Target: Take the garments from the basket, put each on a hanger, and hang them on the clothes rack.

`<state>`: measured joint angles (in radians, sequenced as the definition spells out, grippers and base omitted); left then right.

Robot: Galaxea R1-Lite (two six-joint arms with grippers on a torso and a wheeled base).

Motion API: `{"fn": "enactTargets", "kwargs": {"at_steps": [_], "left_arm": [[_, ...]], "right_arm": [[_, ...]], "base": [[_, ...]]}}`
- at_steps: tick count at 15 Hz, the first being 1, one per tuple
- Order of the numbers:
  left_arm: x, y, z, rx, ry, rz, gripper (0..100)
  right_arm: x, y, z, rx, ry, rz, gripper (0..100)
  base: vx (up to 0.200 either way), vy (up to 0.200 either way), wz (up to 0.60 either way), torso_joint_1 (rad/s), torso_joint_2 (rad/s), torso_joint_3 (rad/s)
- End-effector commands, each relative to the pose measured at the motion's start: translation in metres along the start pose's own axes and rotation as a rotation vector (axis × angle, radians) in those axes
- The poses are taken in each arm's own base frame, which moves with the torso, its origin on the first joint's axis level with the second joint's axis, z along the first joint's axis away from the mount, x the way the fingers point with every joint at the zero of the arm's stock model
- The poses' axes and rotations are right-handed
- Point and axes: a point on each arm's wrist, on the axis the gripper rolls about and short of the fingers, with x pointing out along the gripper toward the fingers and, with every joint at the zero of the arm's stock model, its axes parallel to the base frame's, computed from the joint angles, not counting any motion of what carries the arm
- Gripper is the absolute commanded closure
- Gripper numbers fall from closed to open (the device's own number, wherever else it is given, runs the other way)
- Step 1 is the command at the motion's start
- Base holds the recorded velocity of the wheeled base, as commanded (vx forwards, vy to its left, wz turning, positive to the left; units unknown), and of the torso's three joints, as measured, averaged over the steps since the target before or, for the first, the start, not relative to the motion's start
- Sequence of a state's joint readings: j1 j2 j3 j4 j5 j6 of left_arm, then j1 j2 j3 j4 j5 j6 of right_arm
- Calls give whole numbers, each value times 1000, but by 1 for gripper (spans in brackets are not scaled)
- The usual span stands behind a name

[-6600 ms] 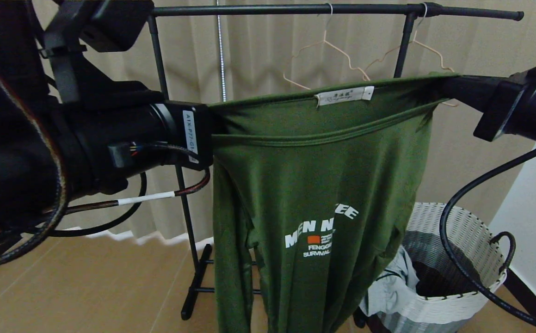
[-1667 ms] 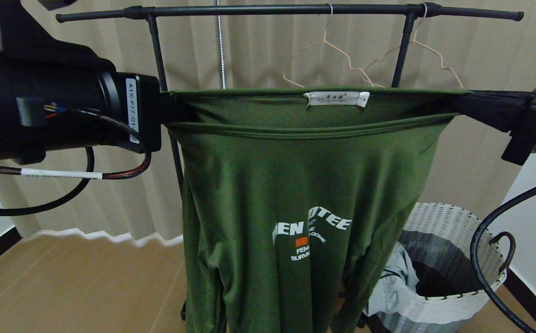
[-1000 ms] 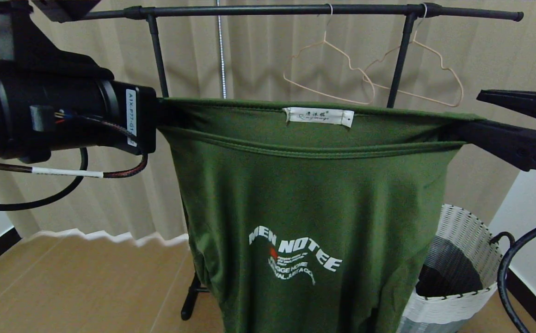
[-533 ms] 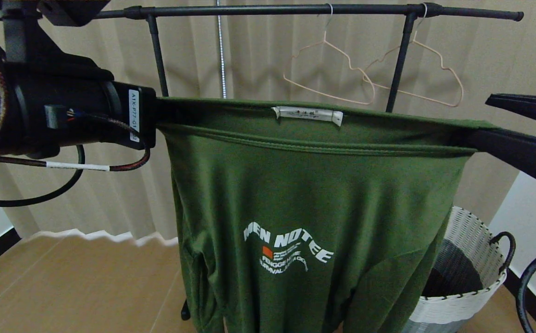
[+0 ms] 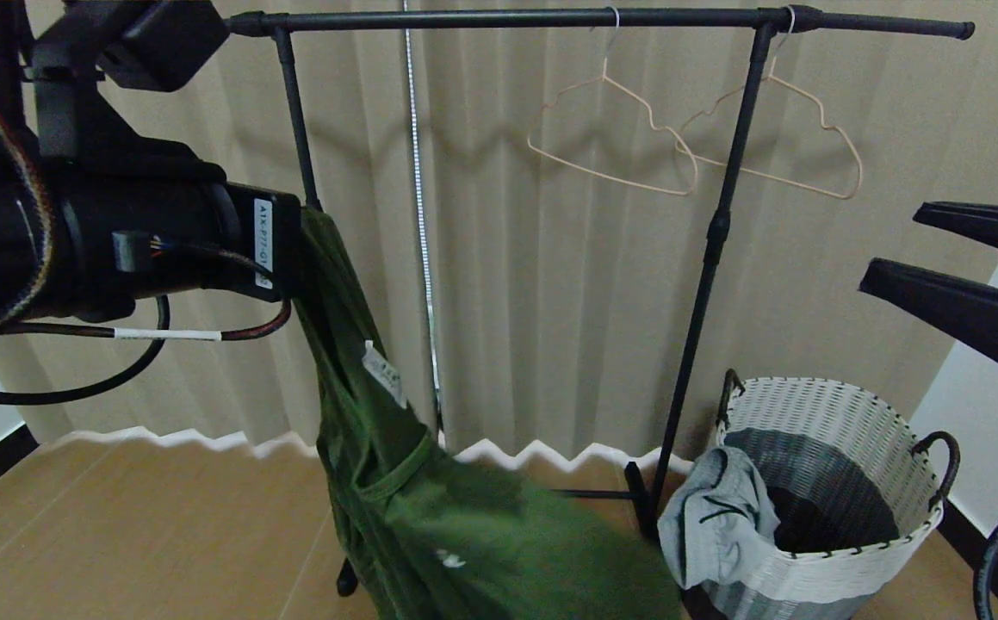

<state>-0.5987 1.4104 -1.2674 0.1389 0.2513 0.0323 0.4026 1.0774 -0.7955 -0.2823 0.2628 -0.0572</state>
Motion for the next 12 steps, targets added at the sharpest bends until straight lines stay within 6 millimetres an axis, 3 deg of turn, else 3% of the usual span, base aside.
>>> {"fn": "enactTargets", "kwargs": {"at_steps": [1, 4, 9, 12], "left_arm": [[-1, 0, 0, -1, -1, -1, 100], [-5, 1, 0, -4, -9, -2, 100], [-44, 20, -30, -13, -12, 44, 100], [-43, 30, -41, -47, -130, 71, 100]], "right_arm": [[-1, 0, 0, 0, -3, 2, 0], [-1, 1, -1, 0, 1, 33, 0], [-11, -23, -18, -3, 58, -183, 0], [-16, -30, -29, -10, 56, -263, 0]], "base": [[0, 0, 0, 0, 0, 0], [0, 0, 0, 0, 0, 0], [0, 0, 0, 0, 0, 0], [0, 0, 0, 0, 0, 0]]}}
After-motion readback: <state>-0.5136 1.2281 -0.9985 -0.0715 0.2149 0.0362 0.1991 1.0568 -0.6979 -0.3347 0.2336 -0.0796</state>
